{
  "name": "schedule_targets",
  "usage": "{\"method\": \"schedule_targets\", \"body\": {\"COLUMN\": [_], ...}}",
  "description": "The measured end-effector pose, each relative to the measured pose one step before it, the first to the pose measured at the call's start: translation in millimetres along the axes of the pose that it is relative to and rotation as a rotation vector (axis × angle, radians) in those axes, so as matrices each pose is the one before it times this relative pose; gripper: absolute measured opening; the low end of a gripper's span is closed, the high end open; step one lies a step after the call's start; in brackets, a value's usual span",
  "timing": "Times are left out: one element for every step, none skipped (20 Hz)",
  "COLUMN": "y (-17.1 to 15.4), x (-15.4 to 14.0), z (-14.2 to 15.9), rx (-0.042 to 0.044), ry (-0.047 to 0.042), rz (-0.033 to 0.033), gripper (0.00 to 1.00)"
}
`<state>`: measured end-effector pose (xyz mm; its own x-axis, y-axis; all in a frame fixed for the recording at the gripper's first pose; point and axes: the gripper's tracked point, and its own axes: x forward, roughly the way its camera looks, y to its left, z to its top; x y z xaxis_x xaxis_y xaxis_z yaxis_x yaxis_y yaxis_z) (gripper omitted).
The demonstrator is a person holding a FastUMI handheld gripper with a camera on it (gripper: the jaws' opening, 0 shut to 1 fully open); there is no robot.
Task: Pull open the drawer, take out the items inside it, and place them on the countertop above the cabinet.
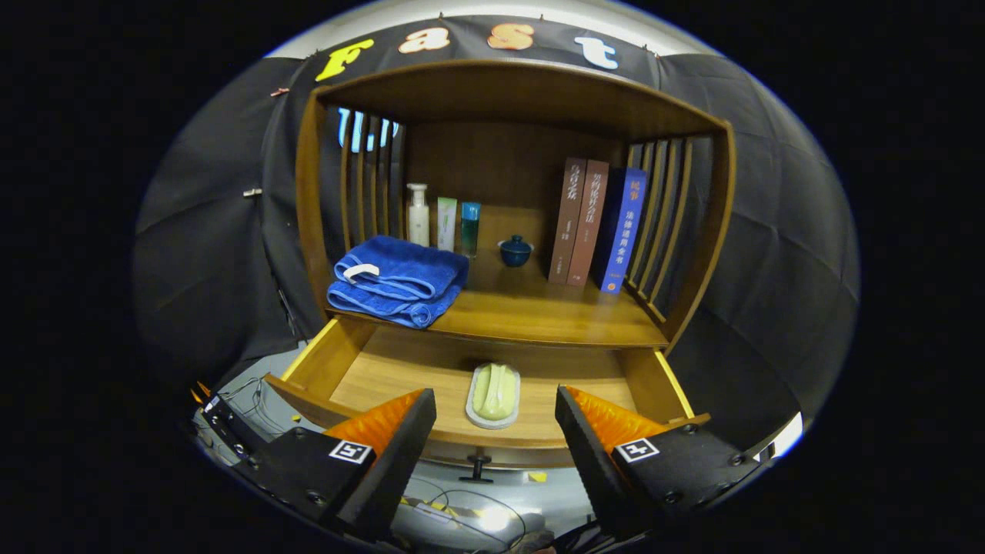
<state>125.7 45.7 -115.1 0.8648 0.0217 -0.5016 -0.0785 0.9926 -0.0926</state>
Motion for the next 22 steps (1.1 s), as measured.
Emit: {"method": "schedule_targets", "body": {"y": [0.34,0.79,-0.92,-3.73,-2.52,-0.68,-1.31,0.10,0.41,-0.05,-1.60,0.36,-2.51,-2.20,-0.40,-0.24,0.14,1.43,0.08,-0.19,-1.13,0.07], "x": [12.85,12.52,14.04,15.15,15.77,16.76,16.01,14.89,15.19,11.94,11.05,7.43,7.35,5.10,4.64,3.35,4.90,4.21,4.72,4.97,0.05,9.89], "z": [3.28,2.24,1.87,-1.76,-4.67,-7.38,-7.72,-5.89,-6.25,-2.25,-1.63,0.64,2.52,3.39,2.14,0.01,-1.09,-1.32,-2.77,-2.90,-1.75,-2.99], "rx": [0.02369,0.02451,0.01631,0.00357,0.00169,0.00733,0.01039,0.01056,0.00349,0.00077,-0.00465,-0.00733,-0.00926,-0.00797,-0.00646,-0.00421,-0.00251,0.00315,0.01100,0.01481,0.01607,0.01882], "ry": [0.04577,0.04145,0.03556,0.04514,0.05414,0.05518,0.06051,0.04573,0.04206,0.02542,0.02013,0.01032,0.00107,-0.00061,0.00094,0.00477,0.01258,0.01030,0.01116,0.01015,0.00862,0.00236], "rz": [-0.00059,-0.00043,-0.00993,-0.02147,-0.01589,-0.01104,-0.00832,-0.00767,-0.00753,-0.00467,-0.00414,-0.00075,-0.01223,-0.01020,-0.00367,0.00061,0.00630,0.01428,0.00633,0.00740,0.00281,0.01639], "gripper": [0.99,0.99,0.99,0.99,0.99,0.99,0.99,0.99,0.99,0.99,0.99,0.96,0.93,0.92,0.93,0.93,0.85,0.77,0.74,0.67,0.61,0.52]}}
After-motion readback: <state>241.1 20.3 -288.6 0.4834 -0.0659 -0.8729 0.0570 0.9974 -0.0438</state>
